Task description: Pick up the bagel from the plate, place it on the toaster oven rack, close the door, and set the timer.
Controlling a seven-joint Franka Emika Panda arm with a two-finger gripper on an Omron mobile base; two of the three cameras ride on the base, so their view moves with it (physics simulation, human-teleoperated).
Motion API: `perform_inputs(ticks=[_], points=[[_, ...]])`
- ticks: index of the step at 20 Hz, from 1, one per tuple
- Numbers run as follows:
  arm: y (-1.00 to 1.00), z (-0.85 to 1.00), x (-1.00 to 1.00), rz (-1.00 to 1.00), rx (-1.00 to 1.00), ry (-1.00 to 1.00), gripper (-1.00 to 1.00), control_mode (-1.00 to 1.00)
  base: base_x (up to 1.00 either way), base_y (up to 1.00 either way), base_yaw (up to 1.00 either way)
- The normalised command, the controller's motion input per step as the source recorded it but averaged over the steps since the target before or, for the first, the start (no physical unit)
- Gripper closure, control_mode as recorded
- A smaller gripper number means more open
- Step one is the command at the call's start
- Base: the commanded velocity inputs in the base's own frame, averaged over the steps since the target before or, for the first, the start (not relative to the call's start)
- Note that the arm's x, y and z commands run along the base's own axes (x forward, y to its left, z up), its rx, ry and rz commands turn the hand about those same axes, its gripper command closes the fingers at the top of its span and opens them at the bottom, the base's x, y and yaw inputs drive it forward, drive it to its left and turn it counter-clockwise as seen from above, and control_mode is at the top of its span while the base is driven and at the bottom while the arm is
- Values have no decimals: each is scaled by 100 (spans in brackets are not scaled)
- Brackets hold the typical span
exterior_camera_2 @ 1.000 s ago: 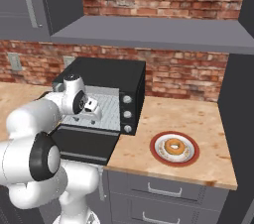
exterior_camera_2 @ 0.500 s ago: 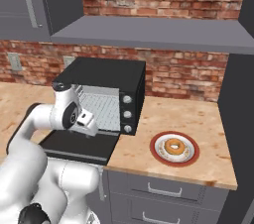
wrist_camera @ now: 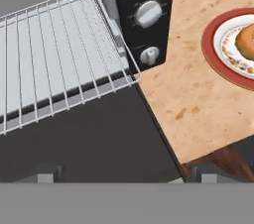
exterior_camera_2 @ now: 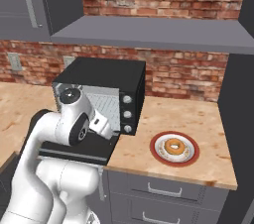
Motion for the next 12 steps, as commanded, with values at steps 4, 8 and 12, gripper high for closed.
perform_inputs(ticks=[4,8,12], points=[[-100,30,0,-16,5,-3,-100,-100,0,0,0],[-100,7,0,-10,5,0,-100,-100,0,0,0],[-97,-2,0,-1,3,-2,-100,-100,0,0,0]])
